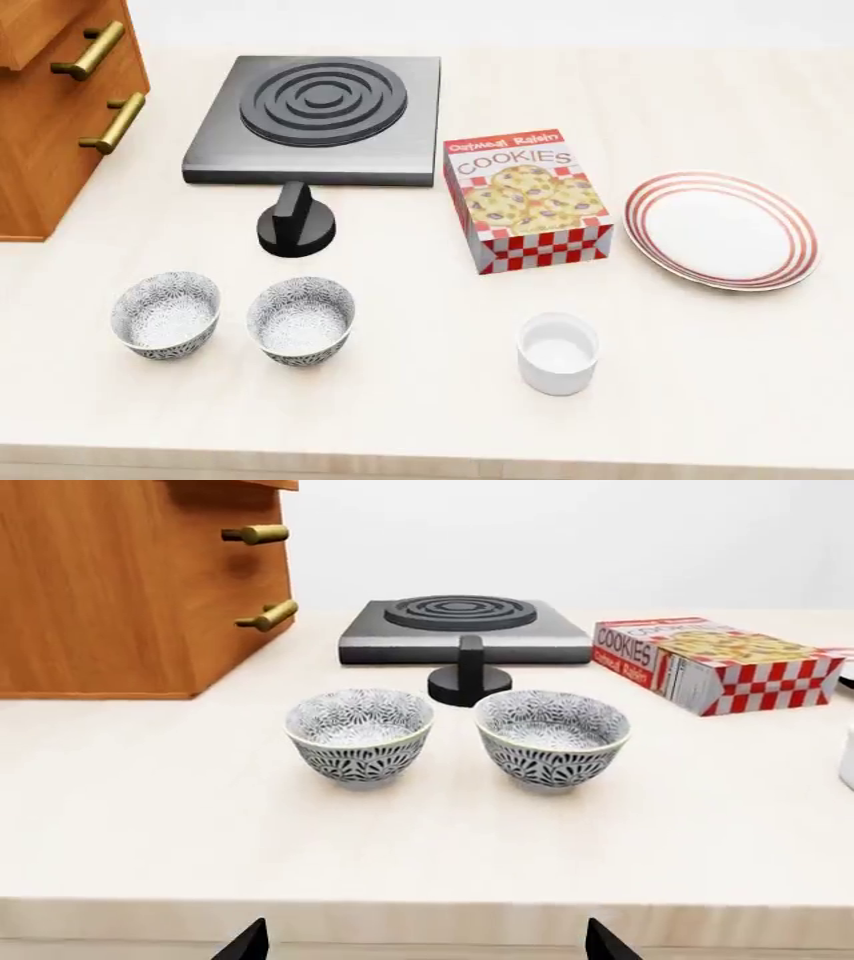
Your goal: Pick the akita bowl from table center and place it on the plate.
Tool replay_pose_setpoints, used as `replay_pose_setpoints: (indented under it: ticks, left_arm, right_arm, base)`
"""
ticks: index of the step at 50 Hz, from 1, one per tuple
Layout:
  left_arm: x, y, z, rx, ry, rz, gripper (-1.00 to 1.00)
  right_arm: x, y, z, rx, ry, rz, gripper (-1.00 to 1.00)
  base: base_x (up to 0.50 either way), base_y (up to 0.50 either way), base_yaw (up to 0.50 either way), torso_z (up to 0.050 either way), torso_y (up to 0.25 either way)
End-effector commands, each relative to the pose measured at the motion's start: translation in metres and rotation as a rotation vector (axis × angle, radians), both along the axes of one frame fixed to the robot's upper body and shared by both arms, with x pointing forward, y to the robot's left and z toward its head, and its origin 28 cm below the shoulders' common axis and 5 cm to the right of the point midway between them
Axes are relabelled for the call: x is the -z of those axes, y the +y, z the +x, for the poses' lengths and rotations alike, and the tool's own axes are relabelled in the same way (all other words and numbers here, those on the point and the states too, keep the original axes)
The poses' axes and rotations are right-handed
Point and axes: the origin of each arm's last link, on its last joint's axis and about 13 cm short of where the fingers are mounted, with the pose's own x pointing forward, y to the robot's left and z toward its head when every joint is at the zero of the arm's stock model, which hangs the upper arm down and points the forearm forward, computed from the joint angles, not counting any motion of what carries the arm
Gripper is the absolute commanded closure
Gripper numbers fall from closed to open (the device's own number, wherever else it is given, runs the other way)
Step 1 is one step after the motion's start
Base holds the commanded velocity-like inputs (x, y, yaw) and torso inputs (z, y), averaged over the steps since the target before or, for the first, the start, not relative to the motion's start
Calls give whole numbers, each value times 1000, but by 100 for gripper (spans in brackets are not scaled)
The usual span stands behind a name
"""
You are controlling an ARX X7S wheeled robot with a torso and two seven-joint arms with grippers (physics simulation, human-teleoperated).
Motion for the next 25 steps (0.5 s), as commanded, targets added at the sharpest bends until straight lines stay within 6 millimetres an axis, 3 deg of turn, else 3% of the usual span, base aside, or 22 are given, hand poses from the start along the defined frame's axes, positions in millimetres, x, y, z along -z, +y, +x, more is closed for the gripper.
replay_pose_setpoints:
  ticks: [1,8,10,13,25]
  left_arm:
    - [-20,5,-3,-71,-50,-41,-100]
    - [-49,8,-4,-79,-123,-43,-100]
    - [-68,9,-7,-90,-171,-47,-100]
    - [-87,11,-11,-103,-217,-53,-100]
    - [-129,11,-26,-93,-330,-53,-100]
  right_arm:
    - [-10,-7,-9,55,-17,-22,-100]
    - [-48,-8,-9,75,-136,-24,-100]
    - [-71,-8,-11,79,-195,-34,-100]
    - [-88,-9,-15,82,-250,-41,-100]
    - [-134,-6,-28,95,-378,-79,-100]
  base:
    - [0,0,0,0,0]
    - [0,0,0,0,0]
    - [0,0,0,0,0]
    - [0,0,0,0,0]
    - [0,0,0,0,0]
